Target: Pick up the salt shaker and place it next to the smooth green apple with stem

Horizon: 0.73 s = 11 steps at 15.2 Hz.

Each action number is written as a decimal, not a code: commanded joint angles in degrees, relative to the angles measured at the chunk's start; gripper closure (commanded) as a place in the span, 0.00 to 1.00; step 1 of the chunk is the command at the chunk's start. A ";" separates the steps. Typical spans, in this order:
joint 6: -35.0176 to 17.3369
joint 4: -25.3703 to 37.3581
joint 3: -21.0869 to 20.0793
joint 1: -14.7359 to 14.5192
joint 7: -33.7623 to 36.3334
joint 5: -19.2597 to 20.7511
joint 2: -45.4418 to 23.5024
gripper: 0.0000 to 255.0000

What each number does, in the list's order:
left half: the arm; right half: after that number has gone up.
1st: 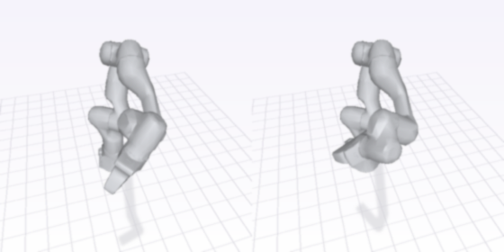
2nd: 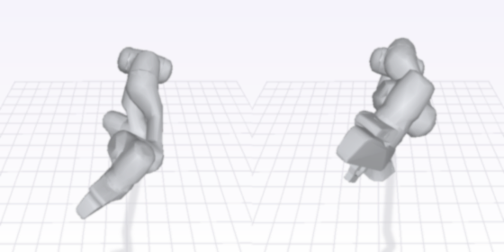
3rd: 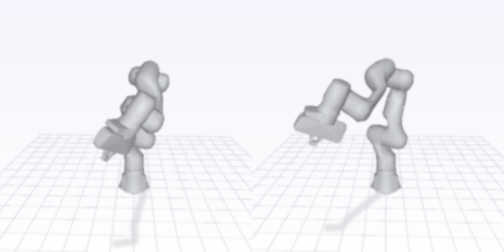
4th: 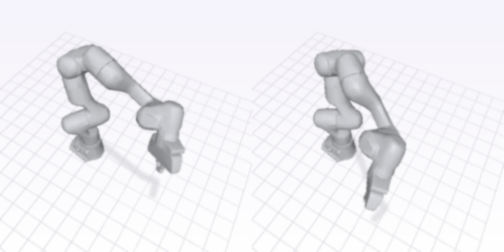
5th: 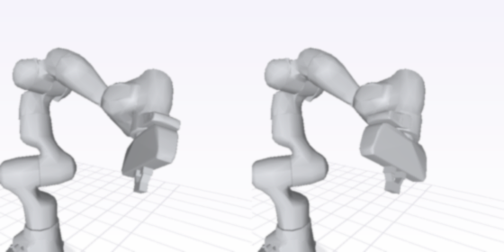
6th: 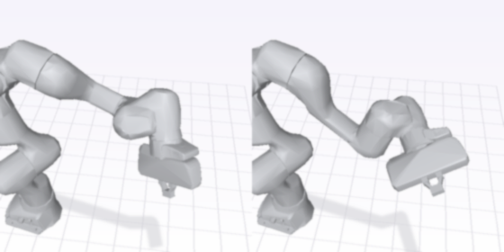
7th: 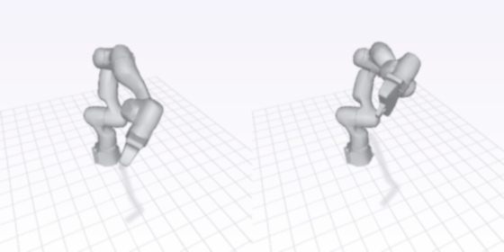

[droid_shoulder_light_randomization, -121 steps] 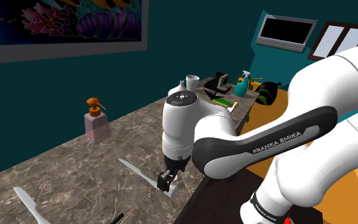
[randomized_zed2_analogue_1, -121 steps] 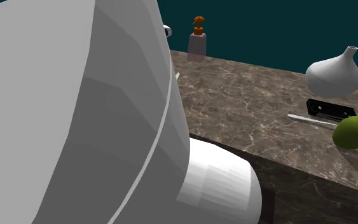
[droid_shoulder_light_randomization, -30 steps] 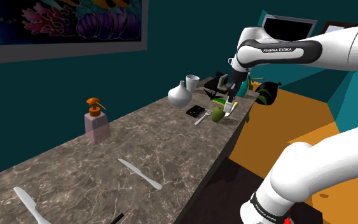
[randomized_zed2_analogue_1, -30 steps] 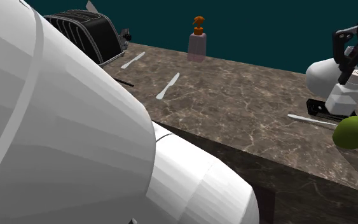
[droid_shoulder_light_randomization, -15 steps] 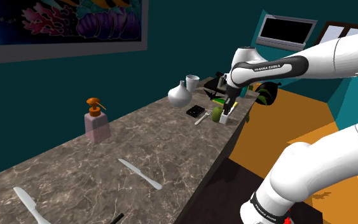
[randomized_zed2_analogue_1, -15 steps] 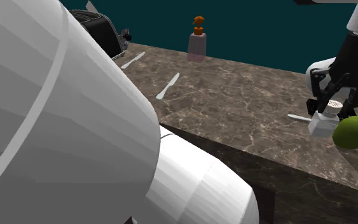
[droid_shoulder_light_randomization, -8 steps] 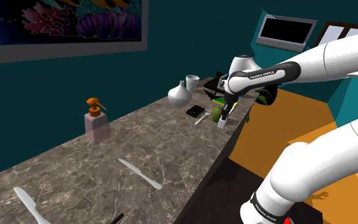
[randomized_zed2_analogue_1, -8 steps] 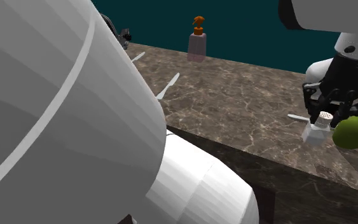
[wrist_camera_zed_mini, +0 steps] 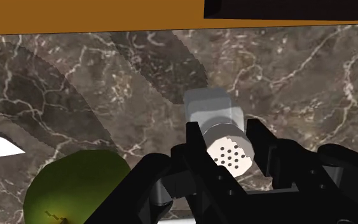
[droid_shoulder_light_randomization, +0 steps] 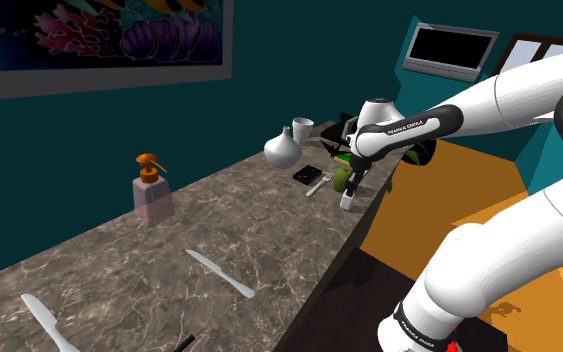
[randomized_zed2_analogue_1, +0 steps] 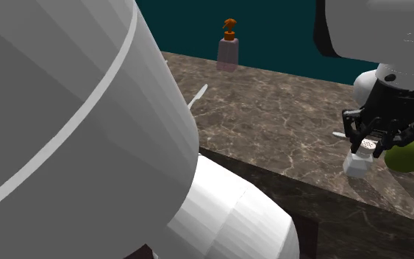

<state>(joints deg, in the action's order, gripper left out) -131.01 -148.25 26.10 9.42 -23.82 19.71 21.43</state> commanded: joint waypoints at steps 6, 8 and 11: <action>-0.19 -0.07 0.05 0.00 -0.01 0.01 -0.10 0.00; -0.19 -0.07 0.05 0.00 -0.01 0.01 -0.10 0.00; -0.19 -0.07 0.05 0.00 -0.01 0.01 -0.10 0.00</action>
<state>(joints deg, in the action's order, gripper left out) -131.21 -148.32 26.15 9.42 -23.83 19.72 21.33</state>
